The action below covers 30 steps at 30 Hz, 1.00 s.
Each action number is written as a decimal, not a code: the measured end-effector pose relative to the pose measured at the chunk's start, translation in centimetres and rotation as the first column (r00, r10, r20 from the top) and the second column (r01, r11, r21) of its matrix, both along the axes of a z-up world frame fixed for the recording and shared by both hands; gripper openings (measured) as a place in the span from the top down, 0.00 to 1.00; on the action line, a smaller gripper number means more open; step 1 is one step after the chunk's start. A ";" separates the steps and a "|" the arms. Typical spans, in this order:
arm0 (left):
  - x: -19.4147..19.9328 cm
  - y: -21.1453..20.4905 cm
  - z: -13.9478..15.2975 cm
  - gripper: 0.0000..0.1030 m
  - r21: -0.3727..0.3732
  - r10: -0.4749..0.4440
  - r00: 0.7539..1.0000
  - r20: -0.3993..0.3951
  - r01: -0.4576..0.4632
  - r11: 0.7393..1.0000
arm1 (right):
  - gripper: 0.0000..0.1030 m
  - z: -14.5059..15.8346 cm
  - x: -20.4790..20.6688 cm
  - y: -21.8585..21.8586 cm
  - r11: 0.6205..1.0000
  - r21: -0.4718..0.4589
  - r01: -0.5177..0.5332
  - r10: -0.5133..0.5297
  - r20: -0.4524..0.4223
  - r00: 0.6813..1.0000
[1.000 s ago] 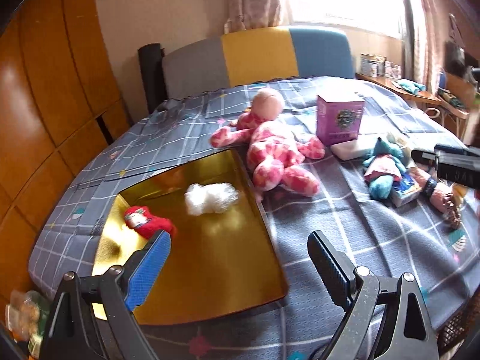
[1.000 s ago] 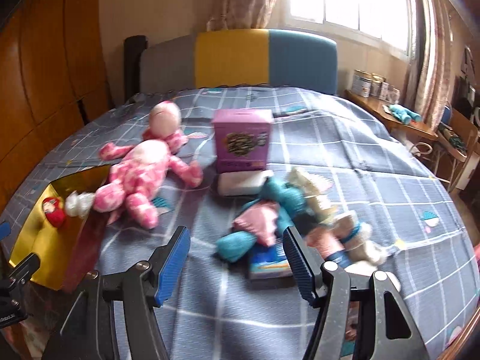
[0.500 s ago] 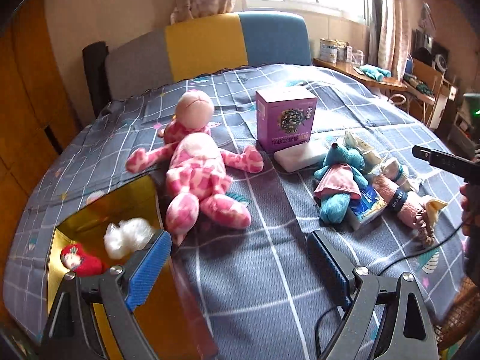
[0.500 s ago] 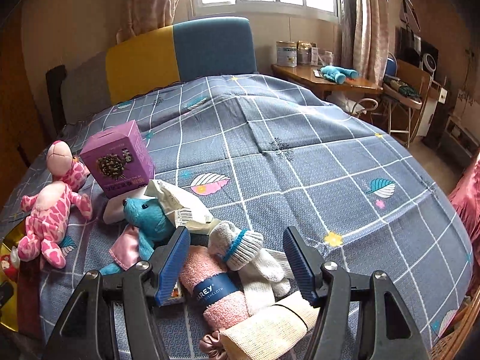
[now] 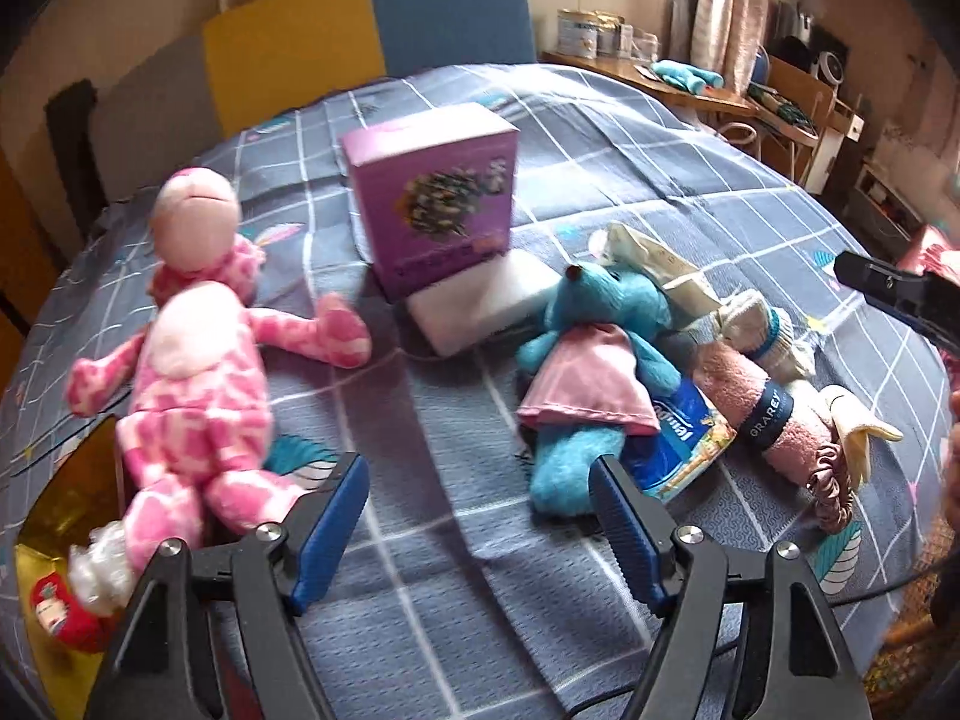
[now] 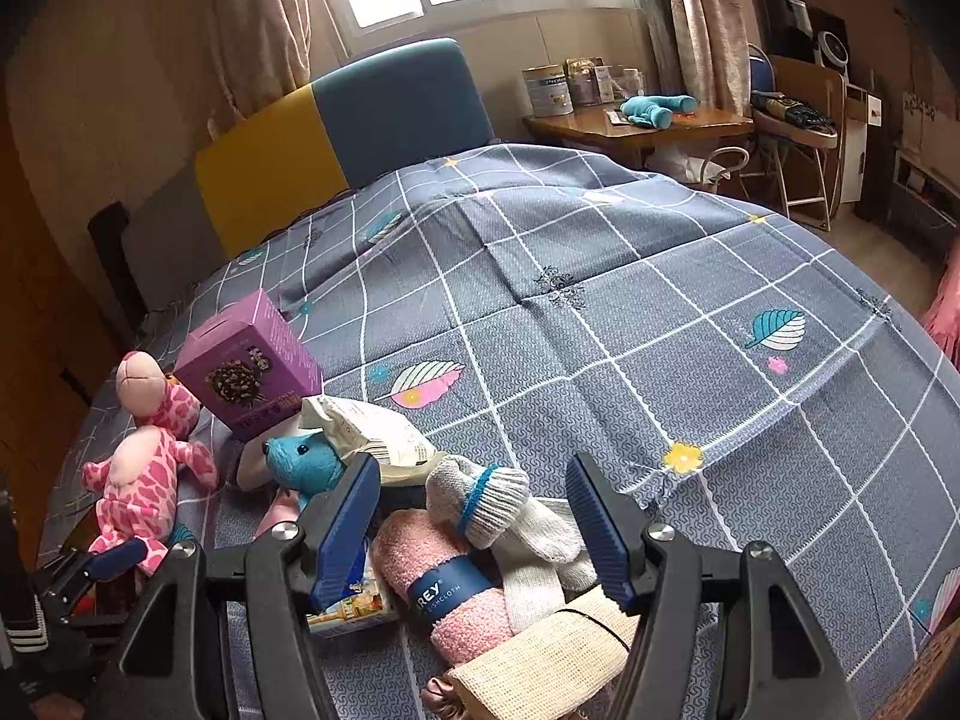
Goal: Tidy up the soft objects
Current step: 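Move both grippers back toward the pile beside the blue bear, then grasp the blue bear with the left gripper while the right gripper grasps the snack packet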
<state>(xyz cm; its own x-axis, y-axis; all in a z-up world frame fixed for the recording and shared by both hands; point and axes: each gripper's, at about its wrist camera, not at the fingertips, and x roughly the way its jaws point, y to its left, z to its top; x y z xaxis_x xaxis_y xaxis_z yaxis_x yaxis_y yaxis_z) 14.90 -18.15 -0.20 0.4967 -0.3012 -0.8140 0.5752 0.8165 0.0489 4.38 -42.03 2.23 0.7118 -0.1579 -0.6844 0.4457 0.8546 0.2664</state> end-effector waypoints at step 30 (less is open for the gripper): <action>4.4 -7.5 -5.4 0.70 -0.159 -0.073 0.980 -0.185 0.043 0.986 | 0.37 -0.7 0.4 0.1 0.999 0.032 -0.036 0.037 -0.009 0.999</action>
